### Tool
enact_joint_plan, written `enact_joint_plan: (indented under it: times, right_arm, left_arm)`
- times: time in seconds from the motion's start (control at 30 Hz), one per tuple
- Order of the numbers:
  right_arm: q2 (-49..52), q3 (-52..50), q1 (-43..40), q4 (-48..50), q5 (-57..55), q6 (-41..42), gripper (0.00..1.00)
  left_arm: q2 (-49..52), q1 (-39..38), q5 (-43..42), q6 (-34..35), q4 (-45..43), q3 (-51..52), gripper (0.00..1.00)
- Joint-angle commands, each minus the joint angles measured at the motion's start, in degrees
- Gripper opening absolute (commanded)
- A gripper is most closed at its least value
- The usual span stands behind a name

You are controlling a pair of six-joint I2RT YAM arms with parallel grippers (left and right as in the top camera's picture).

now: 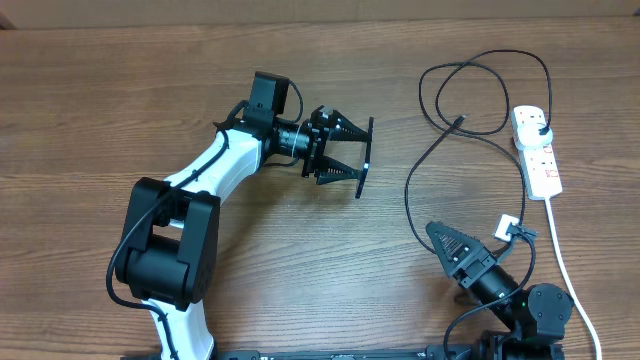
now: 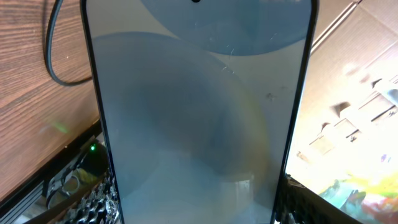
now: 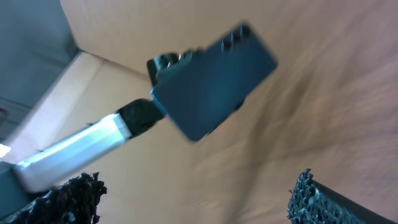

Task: Plug charger to phone and switch on socket
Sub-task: 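Move the right gripper toward the phone held by the left gripper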

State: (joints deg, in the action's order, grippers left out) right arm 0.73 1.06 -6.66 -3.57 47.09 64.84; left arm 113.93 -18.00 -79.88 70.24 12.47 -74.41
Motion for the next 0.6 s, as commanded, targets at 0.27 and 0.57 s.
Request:
enact_joint_plan:
  times: [0.27, 0.57]
  right_arm:
    - [-0.6, -0.6, 0.2, 2.9, 4.0, 0.8, 0.97]
    - [-0.5, 6.1, 0.2, -10.1, 1.5, -10.5, 0.98]
  left_arm:
    - [0.5, -0.3, -0.7, 2.6, -0.8, -1.1, 0.61]
    - [0.5, -0.3, -0.5, 2.6, -2.8, -1.1, 0.62]
